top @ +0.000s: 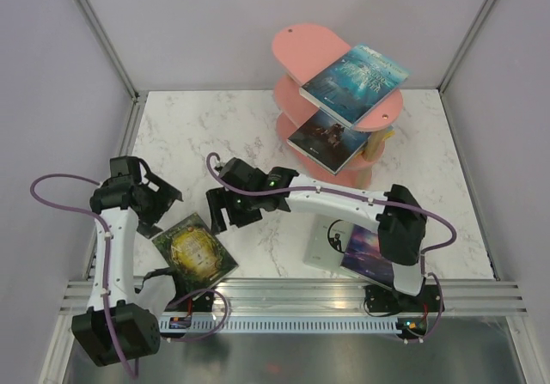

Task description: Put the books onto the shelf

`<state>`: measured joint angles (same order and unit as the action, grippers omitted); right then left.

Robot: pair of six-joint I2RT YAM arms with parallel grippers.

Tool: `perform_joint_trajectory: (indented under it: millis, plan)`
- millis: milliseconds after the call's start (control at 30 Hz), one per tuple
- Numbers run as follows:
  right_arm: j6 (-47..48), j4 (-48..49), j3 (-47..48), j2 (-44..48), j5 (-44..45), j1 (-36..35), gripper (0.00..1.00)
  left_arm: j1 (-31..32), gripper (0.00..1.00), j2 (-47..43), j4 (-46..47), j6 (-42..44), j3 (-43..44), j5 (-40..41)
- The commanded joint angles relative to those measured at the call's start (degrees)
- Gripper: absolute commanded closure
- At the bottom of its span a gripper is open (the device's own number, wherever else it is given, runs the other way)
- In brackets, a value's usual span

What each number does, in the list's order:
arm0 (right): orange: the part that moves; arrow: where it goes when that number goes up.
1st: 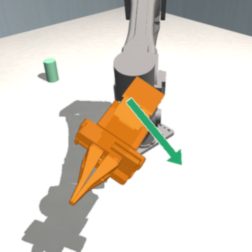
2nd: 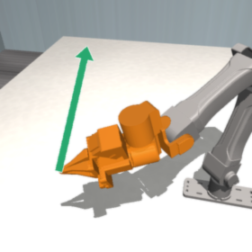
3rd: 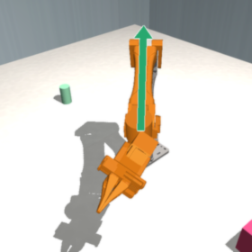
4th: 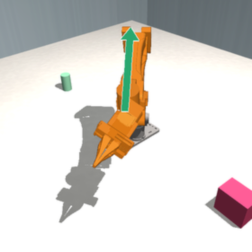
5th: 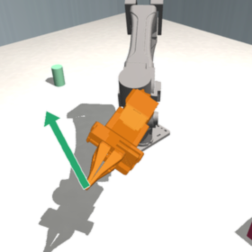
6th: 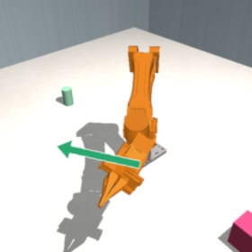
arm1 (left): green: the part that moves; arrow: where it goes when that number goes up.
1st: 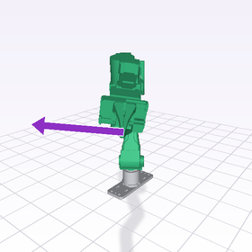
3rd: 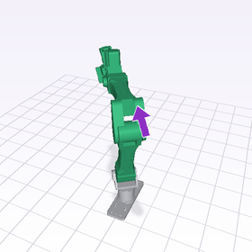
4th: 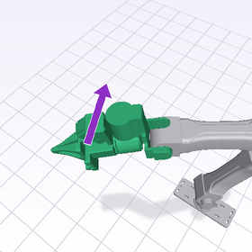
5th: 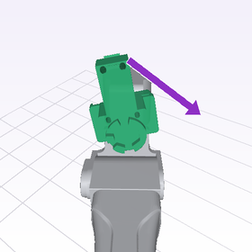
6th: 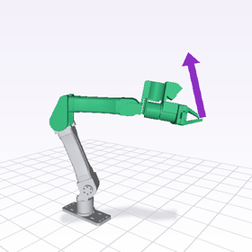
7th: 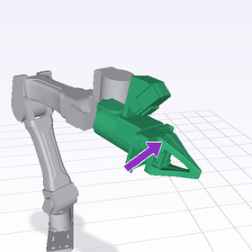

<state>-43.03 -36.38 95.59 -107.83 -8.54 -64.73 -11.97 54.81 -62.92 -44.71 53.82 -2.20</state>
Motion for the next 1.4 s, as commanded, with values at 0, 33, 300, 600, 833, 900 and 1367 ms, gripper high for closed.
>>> perform_joint_trajectory:
  millis: [0, 33, 300, 600, 833, 900, 1367]
  plan:
    - [0.7, 3.2, -1.6, -1.6, -4.8, -0.2, 0.16, -2.4, 0.0, 1.5, -2.7, 4.7, -2.7, 4.8]
    - [0.8, 3.2, -2.1, -1.9, -4.9, -0.1, 0.16, -2.7, 0.0, 1.9, -2.4, 5.1, -4.1, 5.4]
    - [2.0, 3.6, -12.0, 0.2, -5.3, 1.0, 0.13, -7.6, 0.0, 10.7, 0.2, 9.3, -4.4, 4.1]
    - [3.6, 5.0, -19.6, 6.8, -6.7, 5.1, 0.13, -9.0, 0.0, 22.5, 3.8, 6.2, -4.3, 9.9]
    - [5.3, 5.1, -22.8, 9.7, -6.8, 8.0, 0.13, -2.1, 0.0, 25.5, 7.6, 0.7, -7.1, 9.1]
    - [5.6, 5.1, -23.1, 9.7, -7.0, 8.5, 0.13, 4.1, 0.0, 25.9, 9.6, -3.8, -7.9, 8.9]
    - [4.7, 5.7, -24.0, 9.2, -6.8, 9.6, 0.14, 30.9, 0.0, 33.5, 20.3, -12.1, 2.2, 6.6]
